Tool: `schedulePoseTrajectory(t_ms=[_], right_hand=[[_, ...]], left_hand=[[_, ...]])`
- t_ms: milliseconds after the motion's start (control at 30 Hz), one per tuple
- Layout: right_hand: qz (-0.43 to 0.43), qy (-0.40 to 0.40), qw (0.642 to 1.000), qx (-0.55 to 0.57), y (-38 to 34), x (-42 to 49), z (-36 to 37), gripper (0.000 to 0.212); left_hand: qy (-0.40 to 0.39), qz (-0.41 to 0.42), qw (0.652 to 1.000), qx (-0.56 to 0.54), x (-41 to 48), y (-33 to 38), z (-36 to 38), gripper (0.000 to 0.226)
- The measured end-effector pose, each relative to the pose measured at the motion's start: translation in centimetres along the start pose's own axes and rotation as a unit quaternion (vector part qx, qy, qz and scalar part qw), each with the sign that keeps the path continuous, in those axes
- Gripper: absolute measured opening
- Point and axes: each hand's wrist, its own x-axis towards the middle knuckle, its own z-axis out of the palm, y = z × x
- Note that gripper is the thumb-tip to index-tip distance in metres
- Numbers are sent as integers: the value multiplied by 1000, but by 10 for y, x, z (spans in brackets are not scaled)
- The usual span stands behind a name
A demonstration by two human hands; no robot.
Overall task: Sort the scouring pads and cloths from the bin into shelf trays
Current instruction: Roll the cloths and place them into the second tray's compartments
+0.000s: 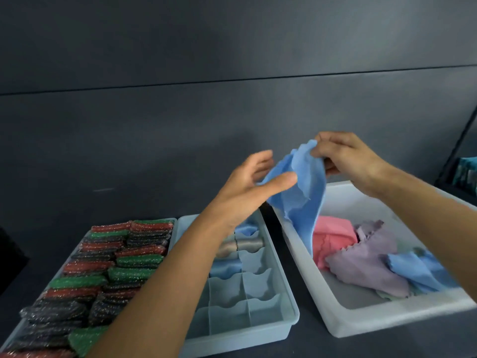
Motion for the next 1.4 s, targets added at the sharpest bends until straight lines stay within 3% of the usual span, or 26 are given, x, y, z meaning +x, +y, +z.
schedulePoseTrajectory(t_ms=[100, 267, 367, 600, 733, 867, 967, 1033, 1100, 1200, 1300, 1333, 1400], right_hand=[[-39, -20, 999, -6, -34, -5, 12, 23], [-78, 8, 997, 28, -62, -12, 24, 29], [-90, 25, 994, 63, -70, -12, 31, 23], [-137, 95, 986, 10, -75, -14, 57, 15], [-233, 103, 961, -112, -74, -26, 76, 13], [-248, 81, 956, -137, -71, -32, 94, 14], [-233, 43, 969, -70, -74, -35, 103, 21], [-199, 6, 980, -4, -75, -35, 108, 37], [-180, 19, 983, -9, -73, -31, 110, 46], [-146, 48, 986, 69, -73, -21, 111, 17], [-59, 16, 981, 185, -75, -13, 104, 4], [-33, -5, 977, 212, -77, -10, 102, 2], [10, -57, 960, 273, -82, -7, 99, 14]], left_hand=[[-8, 24, 999, 42, 7, 29, -3, 80], [87, 57, 986, 133, 2, 52, -31, 21], [94, 56, 986, 123, -6, 62, -48, 5], [177, 23, 982, 64, -14, 72, -65, 23], [178, -4, 984, -15, -19, 79, -64, 20], [170, -15, 981, -88, -26, 78, -62, 20], [179, -5, 978, -111, -29, 76, -63, 22], [180, 5, 975, -131, -31, 75, -65, 25], [168, 4, 976, -136, -34, 73, -66, 37], [165, 17, 983, -81, -39, 68, -71, 53], [252, 103, 962, -25, -41, 47, -84, 44], [233, 117, 965, -25, -41, 37, -88, 46], [114, 90, 988, -55, -41, 10, -88, 66]])
